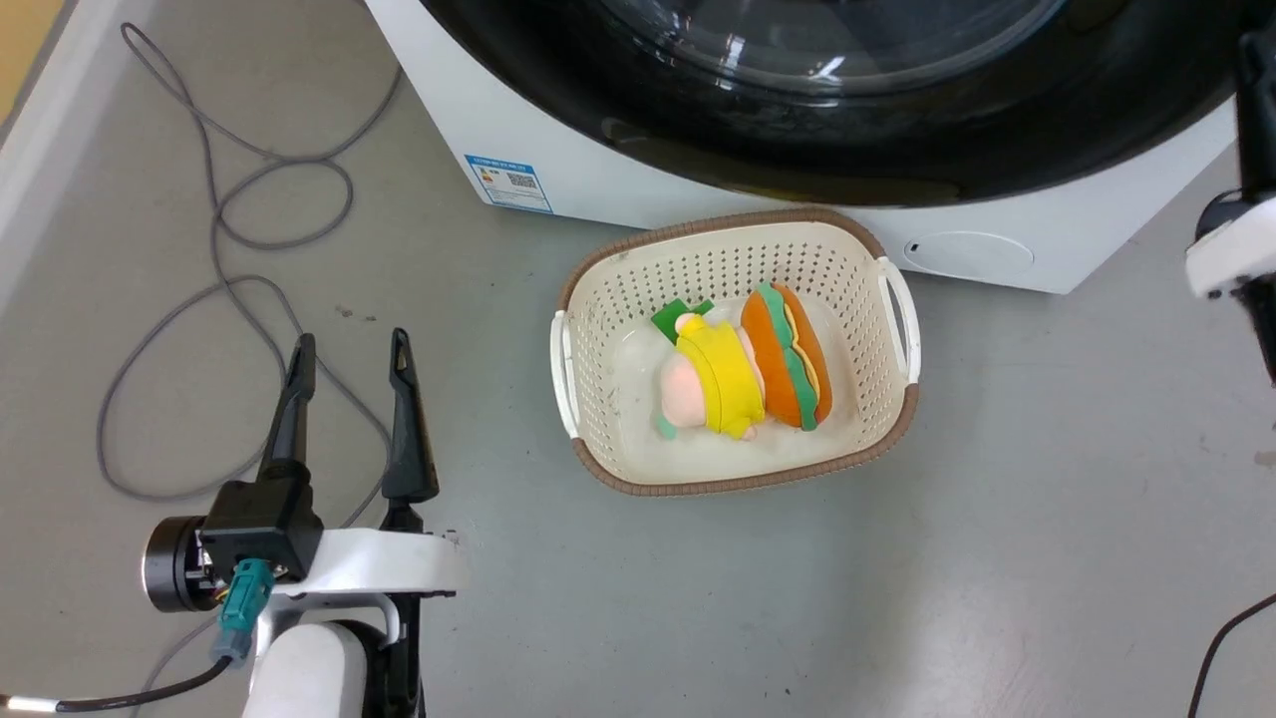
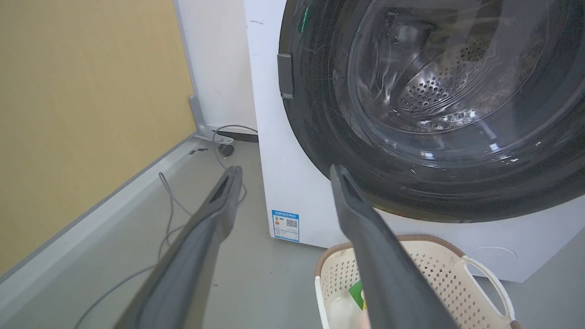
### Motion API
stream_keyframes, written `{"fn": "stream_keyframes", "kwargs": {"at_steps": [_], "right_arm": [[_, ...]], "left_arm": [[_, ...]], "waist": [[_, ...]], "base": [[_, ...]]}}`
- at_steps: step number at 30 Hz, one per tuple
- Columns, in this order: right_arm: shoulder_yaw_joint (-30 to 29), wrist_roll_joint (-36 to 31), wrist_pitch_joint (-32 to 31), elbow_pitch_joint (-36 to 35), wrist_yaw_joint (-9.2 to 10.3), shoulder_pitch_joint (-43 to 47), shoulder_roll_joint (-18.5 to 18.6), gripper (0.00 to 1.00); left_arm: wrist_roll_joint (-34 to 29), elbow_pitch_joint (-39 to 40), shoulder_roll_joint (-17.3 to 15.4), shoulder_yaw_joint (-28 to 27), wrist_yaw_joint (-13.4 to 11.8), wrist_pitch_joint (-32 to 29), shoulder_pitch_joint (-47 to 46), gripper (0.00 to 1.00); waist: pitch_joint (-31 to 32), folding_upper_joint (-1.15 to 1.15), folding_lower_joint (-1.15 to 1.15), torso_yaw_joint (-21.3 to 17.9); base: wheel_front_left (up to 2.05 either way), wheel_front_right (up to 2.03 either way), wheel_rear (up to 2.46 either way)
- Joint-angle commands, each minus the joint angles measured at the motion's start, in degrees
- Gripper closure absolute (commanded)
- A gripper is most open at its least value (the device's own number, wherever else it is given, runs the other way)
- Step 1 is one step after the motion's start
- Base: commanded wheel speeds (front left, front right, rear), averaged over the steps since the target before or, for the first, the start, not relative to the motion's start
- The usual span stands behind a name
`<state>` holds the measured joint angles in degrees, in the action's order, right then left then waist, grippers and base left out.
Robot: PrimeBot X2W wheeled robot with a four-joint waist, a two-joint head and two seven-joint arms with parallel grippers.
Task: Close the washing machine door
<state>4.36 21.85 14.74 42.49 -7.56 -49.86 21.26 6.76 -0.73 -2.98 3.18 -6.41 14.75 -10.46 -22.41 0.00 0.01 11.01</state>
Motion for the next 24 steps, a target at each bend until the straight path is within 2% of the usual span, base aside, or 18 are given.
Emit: {"fn": "stream_keyframes", "kwargs": {"at_steps": [1,10,16,24], "right_arm": [[-0.5,-0.4,0.3,0.4,0.08,-1.2,-0.5,1.00],[-3.8,-4.7,0.3,-1.0,0.08,0.2,-2.5,1.00],[-7.9,-9.1,0.3,-10.1,0.08,8.0,-3.9,1.00],[-10.4,-15.2,0.3,-23.9,0.08,20.9,-9.0,1.00]], "left_arm": [[0.3,0.1,0.1,0.0,-0.2,0.2,-0.9,0.00],[-0.1,-0.4,0.1,-0.5,-0.6,0.2,-0.5,0.00],[-1.9,-1.2,0.1,-1.6,-0.7,0.2,1.3,0.00],[-3.8,-1.5,0.0,-2.8,-0.5,0.2,4.4,0.00]], "waist": [[-0.1,0.00,-0.01,-0.1],[1.5,0.00,-0.01,-1.7],[6.1,0.00,-0.01,-4.6],[12.3,0.00,-0.01,-9.6]], "base": [[0.00,0.00,0.00],[0.00,0.00,0.00],[0.00,0.00,0.00],[0.00,0.00,0.00]]}}
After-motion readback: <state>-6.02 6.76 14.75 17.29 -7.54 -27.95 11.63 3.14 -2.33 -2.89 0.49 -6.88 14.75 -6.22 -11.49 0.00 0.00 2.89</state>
